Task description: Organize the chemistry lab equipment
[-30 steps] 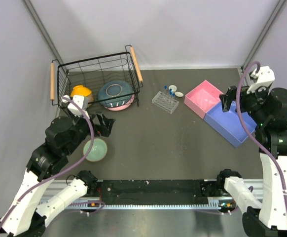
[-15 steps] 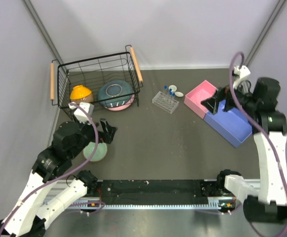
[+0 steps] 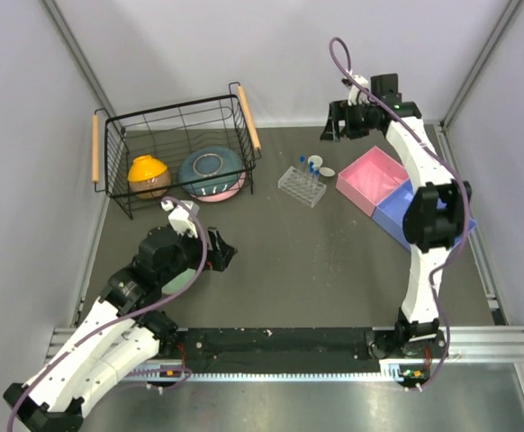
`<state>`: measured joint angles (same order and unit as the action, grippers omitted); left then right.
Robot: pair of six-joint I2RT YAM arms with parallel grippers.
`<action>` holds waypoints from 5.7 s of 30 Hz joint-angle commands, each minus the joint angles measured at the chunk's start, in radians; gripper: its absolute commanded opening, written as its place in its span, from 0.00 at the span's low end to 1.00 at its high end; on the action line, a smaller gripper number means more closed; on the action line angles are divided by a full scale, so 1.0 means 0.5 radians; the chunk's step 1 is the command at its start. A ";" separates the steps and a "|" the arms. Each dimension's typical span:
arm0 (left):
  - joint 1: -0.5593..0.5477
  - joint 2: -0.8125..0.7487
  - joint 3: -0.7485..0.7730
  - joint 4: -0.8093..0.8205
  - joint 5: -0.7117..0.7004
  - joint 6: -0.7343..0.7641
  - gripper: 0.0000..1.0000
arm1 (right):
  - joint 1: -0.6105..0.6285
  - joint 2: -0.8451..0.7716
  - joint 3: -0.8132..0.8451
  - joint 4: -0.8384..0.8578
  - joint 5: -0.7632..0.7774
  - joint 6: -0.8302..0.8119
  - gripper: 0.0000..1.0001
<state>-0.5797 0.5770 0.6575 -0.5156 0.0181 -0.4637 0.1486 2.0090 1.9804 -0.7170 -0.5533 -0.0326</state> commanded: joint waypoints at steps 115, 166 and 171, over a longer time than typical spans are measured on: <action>0.012 -0.215 -0.161 0.092 0.329 -0.122 0.99 | -1.049 -1.230 -1.596 -0.140 0.364 -0.508 0.02; 0.012 -0.292 -0.152 0.074 0.353 -0.125 0.99 | -1.061 -0.972 -1.412 -0.088 0.426 -0.585 0.28; 0.012 -0.292 -0.152 0.074 0.360 -0.125 0.99 | -1.058 -1.024 -1.341 -0.161 0.254 -0.591 0.28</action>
<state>-0.5774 0.4465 0.5766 -0.5236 0.1867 -0.5392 -0.3714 1.5524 1.2491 -0.7601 -0.3500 -0.3130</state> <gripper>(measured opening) 0.990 0.280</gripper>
